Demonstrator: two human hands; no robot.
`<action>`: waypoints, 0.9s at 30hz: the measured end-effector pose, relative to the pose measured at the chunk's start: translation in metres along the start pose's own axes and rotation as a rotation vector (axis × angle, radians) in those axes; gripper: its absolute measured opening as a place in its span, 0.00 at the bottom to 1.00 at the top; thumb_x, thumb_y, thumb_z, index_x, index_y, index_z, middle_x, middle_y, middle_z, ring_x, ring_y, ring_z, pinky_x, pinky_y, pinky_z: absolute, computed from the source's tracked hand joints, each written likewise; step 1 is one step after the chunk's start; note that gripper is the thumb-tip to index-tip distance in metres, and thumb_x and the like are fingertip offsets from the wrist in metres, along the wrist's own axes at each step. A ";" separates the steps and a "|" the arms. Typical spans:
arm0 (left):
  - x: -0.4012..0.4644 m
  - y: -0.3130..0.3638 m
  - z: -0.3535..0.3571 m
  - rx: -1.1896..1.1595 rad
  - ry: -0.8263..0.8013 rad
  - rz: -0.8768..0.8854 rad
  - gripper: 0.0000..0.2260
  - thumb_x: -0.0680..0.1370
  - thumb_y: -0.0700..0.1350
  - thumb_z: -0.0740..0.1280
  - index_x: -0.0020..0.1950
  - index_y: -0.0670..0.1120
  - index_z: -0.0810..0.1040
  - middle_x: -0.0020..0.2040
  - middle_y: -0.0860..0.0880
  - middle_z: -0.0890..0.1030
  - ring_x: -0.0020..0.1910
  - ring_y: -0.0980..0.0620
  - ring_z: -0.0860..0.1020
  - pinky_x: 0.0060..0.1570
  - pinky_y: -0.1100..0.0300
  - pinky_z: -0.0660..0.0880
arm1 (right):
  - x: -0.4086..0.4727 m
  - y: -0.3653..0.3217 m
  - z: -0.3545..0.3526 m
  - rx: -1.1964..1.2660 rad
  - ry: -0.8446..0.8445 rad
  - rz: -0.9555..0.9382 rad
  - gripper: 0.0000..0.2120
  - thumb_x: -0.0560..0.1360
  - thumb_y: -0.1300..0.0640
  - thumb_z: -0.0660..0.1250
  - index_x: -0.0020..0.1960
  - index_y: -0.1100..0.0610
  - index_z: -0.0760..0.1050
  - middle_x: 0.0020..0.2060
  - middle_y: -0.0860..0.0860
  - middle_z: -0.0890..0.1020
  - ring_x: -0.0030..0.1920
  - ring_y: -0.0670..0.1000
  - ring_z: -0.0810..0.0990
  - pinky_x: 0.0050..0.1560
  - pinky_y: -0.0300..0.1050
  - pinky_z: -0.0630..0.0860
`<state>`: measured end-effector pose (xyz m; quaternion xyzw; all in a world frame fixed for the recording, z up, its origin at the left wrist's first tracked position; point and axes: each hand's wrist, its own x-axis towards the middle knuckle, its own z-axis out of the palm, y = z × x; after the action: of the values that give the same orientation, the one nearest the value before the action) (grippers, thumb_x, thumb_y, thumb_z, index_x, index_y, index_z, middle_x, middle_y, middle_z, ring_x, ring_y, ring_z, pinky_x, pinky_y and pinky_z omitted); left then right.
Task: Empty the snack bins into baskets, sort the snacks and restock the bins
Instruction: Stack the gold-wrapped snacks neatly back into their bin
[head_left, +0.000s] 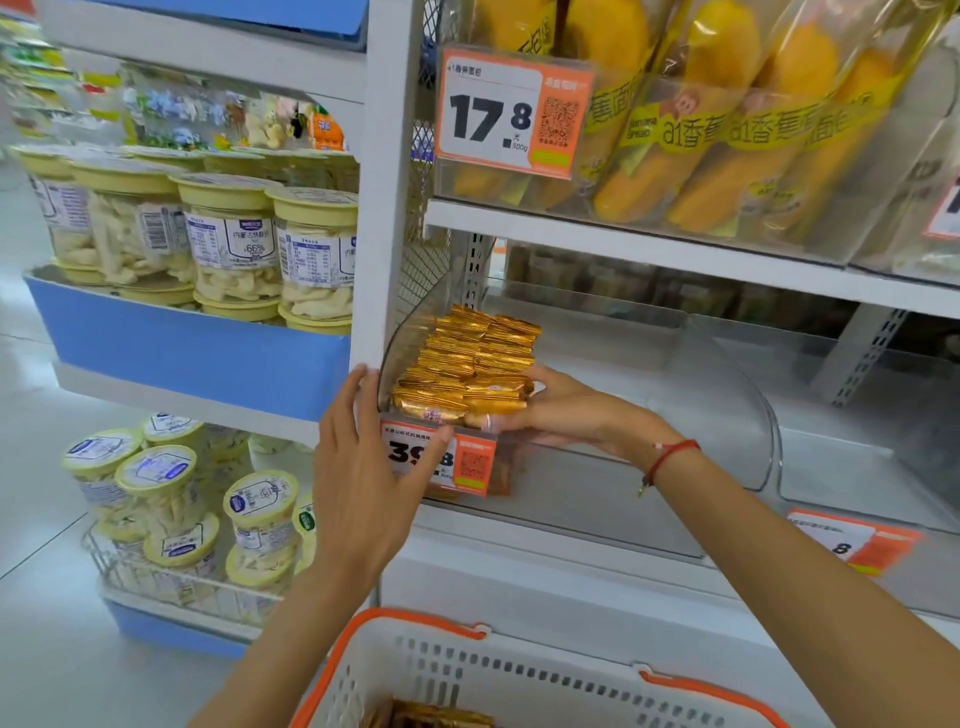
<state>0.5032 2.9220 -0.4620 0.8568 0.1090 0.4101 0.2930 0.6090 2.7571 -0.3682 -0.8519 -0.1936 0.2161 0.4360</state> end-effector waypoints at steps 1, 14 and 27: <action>-0.001 -0.001 0.000 0.004 -0.005 0.015 0.39 0.75 0.67 0.60 0.79 0.46 0.55 0.78 0.50 0.57 0.76 0.52 0.55 0.70 0.58 0.56 | -0.006 0.001 -0.001 -0.100 0.075 -0.043 0.27 0.73 0.61 0.73 0.68 0.53 0.66 0.57 0.49 0.75 0.57 0.50 0.77 0.52 0.40 0.78; -0.002 0.000 -0.004 -0.011 -0.088 -0.012 0.52 0.66 0.72 0.67 0.80 0.48 0.50 0.79 0.51 0.51 0.77 0.52 0.50 0.71 0.54 0.57 | 0.000 0.002 -0.006 -0.452 0.139 -0.222 0.21 0.73 0.58 0.73 0.65 0.57 0.76 0.53 0.49 0.75 0.60 0.51 0.74 0.59 0.48 0.77; -0.040 0.028 -0.028 -0.142 0.102 0.056 0.26 0.73 0.48 0.74 0.69 0.47 0.70 0.65 0.50 0.71 0.65 0.51 0.69 0.61 0.62 0.66 | -0.072 0.045 0.008 -0.632 0.598 -0.626 0.15 0.78 0.55 0.66 0.64 0.50 0.75 0.59 0.49 0.76 0.59 0.48 0.74 0.51 0.41 0.72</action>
<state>0.4548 2.8938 -0.4567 0.8147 0.0705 0.4677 0.3355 0.5509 2.7008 -0.3955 -0.8675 -0.3614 -0.2452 0.2382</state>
